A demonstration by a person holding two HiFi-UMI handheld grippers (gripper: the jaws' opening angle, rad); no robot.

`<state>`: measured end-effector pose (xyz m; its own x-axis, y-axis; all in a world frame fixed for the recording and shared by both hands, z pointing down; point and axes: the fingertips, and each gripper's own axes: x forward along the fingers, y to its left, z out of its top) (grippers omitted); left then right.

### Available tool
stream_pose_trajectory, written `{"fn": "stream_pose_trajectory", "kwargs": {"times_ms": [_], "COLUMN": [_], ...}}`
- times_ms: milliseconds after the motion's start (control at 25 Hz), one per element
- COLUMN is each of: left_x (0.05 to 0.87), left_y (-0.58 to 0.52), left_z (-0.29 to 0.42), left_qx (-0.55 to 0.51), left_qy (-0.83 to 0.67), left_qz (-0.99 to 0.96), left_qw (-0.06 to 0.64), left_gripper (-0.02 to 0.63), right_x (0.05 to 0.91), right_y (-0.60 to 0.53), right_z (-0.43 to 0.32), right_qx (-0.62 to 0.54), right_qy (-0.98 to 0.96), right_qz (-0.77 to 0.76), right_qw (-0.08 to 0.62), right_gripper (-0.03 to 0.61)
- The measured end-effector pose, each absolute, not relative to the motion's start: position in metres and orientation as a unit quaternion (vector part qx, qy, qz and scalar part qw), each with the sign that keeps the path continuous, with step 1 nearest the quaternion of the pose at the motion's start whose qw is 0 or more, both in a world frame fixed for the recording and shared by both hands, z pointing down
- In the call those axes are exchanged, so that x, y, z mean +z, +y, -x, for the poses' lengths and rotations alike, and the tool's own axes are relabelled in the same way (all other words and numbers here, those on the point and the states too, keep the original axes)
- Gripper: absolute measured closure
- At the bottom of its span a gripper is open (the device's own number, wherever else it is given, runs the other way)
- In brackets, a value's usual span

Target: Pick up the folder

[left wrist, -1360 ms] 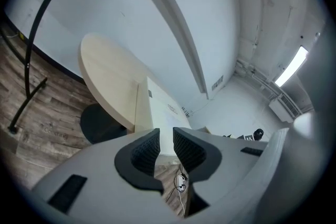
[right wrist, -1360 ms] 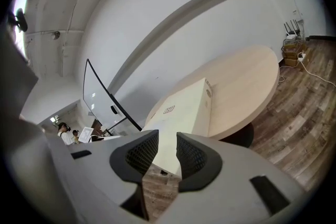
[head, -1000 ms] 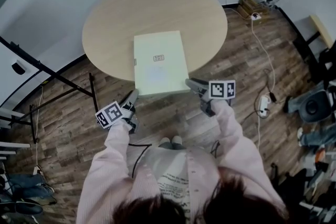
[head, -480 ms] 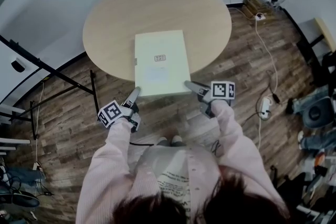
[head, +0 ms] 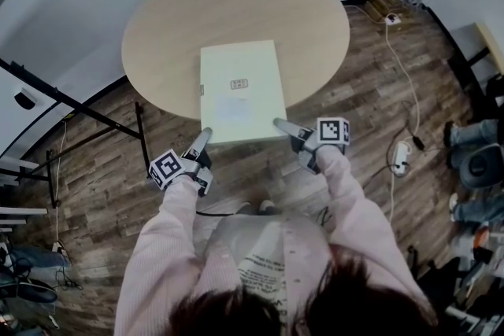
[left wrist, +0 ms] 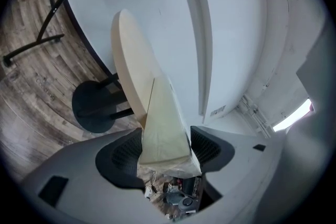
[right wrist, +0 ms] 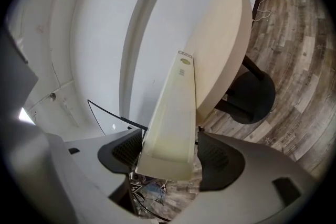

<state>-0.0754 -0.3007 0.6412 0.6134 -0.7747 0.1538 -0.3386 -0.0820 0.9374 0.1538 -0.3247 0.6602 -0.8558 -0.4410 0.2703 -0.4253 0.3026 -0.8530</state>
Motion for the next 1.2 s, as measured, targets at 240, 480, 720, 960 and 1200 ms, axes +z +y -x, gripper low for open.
{"fn": "stream_pose_trajectory", "kwargs": {"times_ms": [240, 480, 720, 960, 1200], "left_x": [0.642, 0.644, 0.644, 0.641, 0.639], "left_y": [-0.301, -0.302, -0.303, -0.302, -0.3], "left_z": [0.075, 0.075, 0.072, 0.069, 0.069], "left_qx": [-0.205, -0.214, -0.231, -0.228, -0.23], "left_qy": [-0.386, -0.38, -0.368, -0.363, -0.362], "left_qz": [-0.71, -0.708, -0.711, -0.719, -0.723], "left_qw": [0.552, 0.556, 0.552, 0.547, 0.541], "left_gripper": [0.308, 0.305, 0.299, 0.304, 0.305], "right_x": [0.646, 0.652, 0.654, 0.65, 0.646], "right_y": [-0.316, -0.316, -0.32, -0.321, -0.318], "right_z": [-0.129, -0.131, -0.134, -0.133, -0.132], "right_qx": [-0.569, -0.581, -0.586, -0.576, -0.578], "right_qy": [0.797, 0.788, 0.78, 0.79, 0.789], "right_qz": [0.191, 0.188, 0.189, 0.18, 0.18], "right_qw": [0.07, 0.075, 0.109, 0.108, 0.104], "right_gripper": [0.252, 0.252, 0.259, 0.262, 0.259]}}
